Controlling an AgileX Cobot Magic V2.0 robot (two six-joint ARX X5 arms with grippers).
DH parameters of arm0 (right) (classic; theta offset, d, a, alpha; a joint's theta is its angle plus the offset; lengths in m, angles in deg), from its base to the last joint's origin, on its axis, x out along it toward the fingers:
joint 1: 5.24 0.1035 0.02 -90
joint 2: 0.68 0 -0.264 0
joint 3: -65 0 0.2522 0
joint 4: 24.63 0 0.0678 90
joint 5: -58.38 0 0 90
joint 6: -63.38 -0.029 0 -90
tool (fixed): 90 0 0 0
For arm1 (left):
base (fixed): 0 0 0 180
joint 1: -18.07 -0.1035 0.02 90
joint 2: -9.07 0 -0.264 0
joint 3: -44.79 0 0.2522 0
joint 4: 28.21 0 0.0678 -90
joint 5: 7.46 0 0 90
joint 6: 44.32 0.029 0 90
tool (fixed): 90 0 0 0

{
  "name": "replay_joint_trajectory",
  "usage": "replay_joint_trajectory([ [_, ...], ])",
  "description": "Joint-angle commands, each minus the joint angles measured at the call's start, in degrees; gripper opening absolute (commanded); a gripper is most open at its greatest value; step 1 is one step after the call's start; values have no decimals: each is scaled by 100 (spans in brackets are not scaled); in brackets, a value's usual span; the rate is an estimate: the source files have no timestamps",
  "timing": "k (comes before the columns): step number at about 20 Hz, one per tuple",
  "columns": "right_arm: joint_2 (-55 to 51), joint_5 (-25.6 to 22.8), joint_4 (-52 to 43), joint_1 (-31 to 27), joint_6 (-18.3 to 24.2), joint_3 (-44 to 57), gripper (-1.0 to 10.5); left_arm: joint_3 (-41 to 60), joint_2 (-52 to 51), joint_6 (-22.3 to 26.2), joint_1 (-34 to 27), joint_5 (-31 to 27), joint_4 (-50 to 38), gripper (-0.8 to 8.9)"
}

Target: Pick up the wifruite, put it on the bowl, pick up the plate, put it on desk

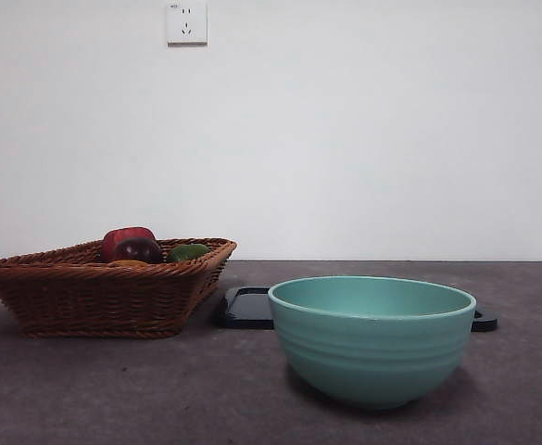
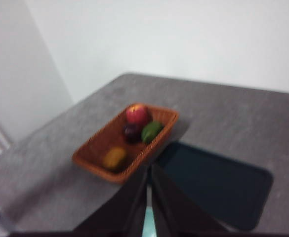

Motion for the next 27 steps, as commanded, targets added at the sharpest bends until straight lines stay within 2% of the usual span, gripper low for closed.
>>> replay_joint_trajectory([
  [1, 85, 153, 269, 26, 402, -87, 9, -101, 50, 238, 26, 234, 157, 9],
  [7, 83, 321, 868, 28, 573, -87, 10, -103, 50, 643, 131, 833, 848, 9],
  [10, 81, 350, 977, 28, 590, -87, 9, -101, 48, 935, 179, 922, 1384, 9],
  [13, 81, 343, 988, 26, 592, -87, 10, -101, 48, 1008, 208, 925, 1784, 9],
  [18, 81, 328, 986, 26, 592, -87, 10, -101, 48, 1027, 214, 925, 1912, 12],
  [20, 81, 328, 986, 26, 592, -87, 11, -101, 48, 1029, 249, 922, 1908, 73],
  [22, 81, 310, 986, 26, 588, -87, 64, -101, 48, 1029, 284, 920, 1904, 190],
  [25, 81, 195, 986, 26, 575, -87, 310, -101, 48, 1029, 345, 920, 1862, 464],
  [27, 81, 140, 986, 26, 557, -87, 465, -101, 48, 1029, 378, 920, 1816, 553],
])
